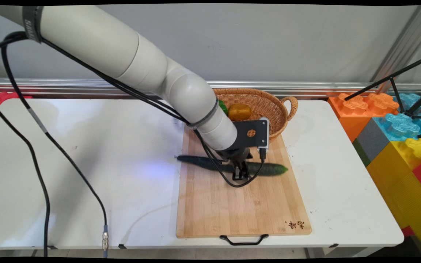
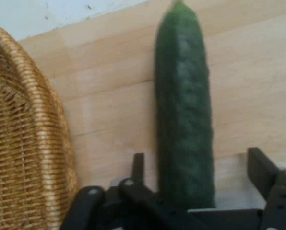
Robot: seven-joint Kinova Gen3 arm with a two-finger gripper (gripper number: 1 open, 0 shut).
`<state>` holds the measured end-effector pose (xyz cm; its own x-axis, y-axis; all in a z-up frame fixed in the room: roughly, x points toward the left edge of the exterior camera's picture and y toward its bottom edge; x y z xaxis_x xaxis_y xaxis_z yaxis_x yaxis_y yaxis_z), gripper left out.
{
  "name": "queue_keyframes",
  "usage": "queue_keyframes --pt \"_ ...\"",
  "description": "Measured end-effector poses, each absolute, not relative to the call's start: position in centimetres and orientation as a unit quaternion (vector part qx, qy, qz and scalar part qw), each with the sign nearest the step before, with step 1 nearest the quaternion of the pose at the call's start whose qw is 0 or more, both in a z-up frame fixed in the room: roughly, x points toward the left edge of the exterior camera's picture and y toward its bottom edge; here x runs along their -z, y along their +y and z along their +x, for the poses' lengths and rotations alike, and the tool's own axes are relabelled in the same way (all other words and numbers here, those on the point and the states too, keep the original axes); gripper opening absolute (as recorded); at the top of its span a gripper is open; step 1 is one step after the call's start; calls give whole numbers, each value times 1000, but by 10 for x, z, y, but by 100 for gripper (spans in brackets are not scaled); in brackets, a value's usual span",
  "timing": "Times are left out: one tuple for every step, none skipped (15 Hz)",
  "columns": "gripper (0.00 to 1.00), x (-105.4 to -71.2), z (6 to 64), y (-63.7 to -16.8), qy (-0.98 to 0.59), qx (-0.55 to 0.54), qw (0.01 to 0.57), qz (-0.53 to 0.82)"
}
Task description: Place the picked object on the cutting board
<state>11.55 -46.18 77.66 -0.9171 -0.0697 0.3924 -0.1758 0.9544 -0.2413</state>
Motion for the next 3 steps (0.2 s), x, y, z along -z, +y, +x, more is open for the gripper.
queue_keyframes --pt "100 -775 115 -461 -970 -137 193 64" --pt "100 -773 115 -460 -970 -136 192 65" --pt "100 -771 115 -459 -970 -135 191 67"
